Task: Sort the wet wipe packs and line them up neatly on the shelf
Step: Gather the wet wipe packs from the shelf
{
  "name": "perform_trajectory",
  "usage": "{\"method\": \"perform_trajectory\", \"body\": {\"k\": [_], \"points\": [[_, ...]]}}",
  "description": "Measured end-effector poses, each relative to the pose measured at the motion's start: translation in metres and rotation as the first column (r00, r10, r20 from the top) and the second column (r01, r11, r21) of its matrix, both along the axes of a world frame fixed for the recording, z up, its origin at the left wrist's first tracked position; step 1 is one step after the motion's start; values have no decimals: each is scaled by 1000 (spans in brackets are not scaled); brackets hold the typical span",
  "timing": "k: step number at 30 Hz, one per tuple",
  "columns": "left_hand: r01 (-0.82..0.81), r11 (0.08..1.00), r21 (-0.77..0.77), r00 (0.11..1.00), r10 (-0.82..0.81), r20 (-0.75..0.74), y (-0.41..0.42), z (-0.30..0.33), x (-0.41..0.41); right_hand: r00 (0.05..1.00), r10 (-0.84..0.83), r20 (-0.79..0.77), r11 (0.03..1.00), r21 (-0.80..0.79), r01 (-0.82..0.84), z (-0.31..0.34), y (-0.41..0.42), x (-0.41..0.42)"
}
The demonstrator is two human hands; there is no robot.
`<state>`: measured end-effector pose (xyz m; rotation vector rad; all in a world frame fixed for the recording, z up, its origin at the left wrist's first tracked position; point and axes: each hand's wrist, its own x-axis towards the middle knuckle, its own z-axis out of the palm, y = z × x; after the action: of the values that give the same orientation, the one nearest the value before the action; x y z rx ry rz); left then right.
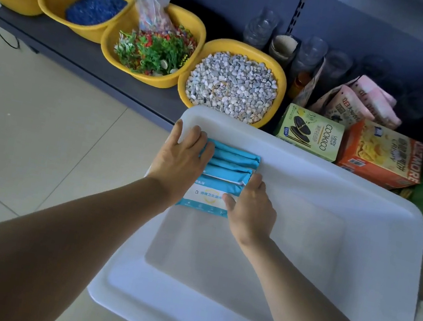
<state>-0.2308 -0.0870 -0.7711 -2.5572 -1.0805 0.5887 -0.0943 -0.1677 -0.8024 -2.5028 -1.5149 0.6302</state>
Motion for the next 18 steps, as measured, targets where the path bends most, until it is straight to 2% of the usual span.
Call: {"method": "perform_trajectory", "body": {"k": [3,9,14,18], "points": [[10,1000,-8,999,-10,-42,0,7,4,999,12,-35,999,-40,-13,6,4,-1],[-75,982,-172,995,85,53,-1,53,5,995,93,-34,993,-72,-95,59,-3,11],[-185,916,-356,951,259,172,-4,140,15,963,264,46,963,-69,-261,160,-3,27],[-218,847,-485,878,387,280,-2,234,24,943,311,121,950,-46,-307,265,1,38]]}}
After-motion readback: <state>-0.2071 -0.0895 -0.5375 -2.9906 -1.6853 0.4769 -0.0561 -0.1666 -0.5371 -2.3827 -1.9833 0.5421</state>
